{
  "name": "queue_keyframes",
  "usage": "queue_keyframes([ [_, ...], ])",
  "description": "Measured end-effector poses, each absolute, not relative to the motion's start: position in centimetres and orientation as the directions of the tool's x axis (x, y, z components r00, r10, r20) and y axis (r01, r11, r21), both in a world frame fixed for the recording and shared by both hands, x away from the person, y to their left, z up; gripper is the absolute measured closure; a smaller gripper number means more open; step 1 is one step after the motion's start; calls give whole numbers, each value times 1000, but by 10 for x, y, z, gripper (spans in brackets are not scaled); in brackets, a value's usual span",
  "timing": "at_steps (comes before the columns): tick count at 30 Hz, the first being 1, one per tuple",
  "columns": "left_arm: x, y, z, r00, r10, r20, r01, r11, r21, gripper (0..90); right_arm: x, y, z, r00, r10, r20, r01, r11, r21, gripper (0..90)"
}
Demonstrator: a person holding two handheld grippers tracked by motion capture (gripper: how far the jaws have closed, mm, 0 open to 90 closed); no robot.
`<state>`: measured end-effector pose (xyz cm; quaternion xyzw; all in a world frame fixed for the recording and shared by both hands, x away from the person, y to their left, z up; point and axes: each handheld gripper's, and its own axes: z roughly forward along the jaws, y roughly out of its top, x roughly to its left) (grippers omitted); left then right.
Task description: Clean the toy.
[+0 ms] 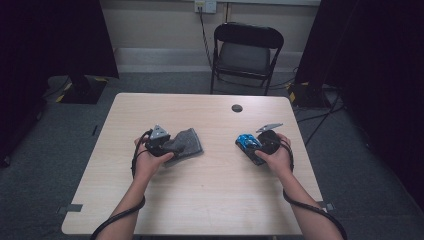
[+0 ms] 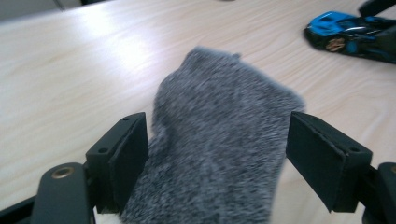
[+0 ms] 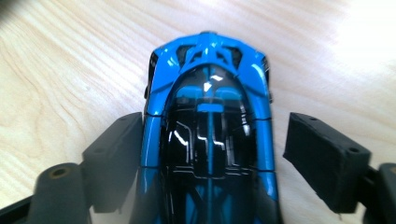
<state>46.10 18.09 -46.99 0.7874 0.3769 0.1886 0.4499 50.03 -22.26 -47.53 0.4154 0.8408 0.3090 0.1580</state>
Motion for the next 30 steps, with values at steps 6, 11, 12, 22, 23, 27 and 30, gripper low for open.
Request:
queue_keyframes([
  [6,449,177,-459,678,732,-60,402,-301,865,197,492,-227,-463,-620,785,-1,575,454,681,187],
  [11,439,172,-454,699,711,-77,393,-292,872,196,482,-232,-450,-629,776,32,561,425,710,190],
  [12,439,172,-454,699,711,-77,393,-292,872,197,482,-232,-450,-629,776,32,561,425,710,190],
  [22,418,159,-458,741,666,-83,391,-327,860,197,446,-221,-442,-699,711,73,511,426,747,188],
  [23,415,157,-460,742,664,-89,396,-329,857,197,442,-219,-442,-703,706,79,510,425,748,187],
  [27,408,153,-463,757,647,-84,394,-352,849,197,431,-214,-446,-718,689,100,510,423,749,185],
  [30,402,150,-465,769,635,-82,392,-366,844,197,421,-209,-447,-738,668,93,494,441,750,179],
])
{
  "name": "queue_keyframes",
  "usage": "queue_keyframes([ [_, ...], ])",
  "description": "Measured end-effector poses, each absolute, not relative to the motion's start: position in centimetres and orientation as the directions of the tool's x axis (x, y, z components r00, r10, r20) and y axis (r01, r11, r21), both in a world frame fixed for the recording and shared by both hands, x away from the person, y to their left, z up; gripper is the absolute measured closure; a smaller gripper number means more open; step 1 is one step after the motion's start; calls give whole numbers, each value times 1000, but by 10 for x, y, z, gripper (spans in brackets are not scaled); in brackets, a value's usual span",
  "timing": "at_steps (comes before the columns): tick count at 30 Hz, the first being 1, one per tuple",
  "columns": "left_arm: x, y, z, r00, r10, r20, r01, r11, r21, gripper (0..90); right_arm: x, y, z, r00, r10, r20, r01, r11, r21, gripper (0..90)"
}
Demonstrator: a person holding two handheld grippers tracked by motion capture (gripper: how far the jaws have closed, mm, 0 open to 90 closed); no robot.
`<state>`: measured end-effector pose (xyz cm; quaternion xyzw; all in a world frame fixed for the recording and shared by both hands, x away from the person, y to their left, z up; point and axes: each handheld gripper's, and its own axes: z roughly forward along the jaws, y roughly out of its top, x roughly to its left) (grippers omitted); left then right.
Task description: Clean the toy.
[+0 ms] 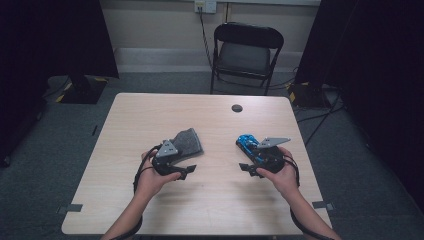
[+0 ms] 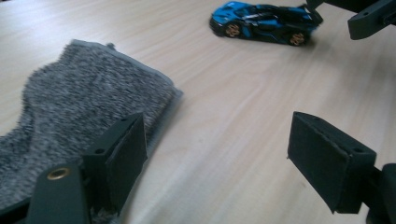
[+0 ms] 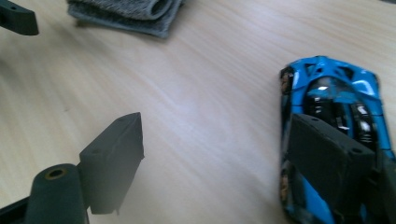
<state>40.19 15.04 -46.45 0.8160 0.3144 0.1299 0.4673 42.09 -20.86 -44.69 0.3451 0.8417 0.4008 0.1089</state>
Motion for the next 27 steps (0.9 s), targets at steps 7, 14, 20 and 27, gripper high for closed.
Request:
queue_keyframes([
  [7,389,146,-472,787,613,-68,387,-405,829,197,400,-193,-450,-789,606,107,466,476,746,168],
  [14,382,142,-478,805,590,-61,381,-436,816,196,386,-177,-463,-826,551,115,447,517,730,164],
  [20,374,138,-487,826,563,-30,359,-483,799,176,377,-169,-479,-843,525,118,440,545,713,165],
  [27,372,136,-491,840,542,-11,338,-509,792,167,371,-164,-494,-867,491,84,403,592,698,152],
])
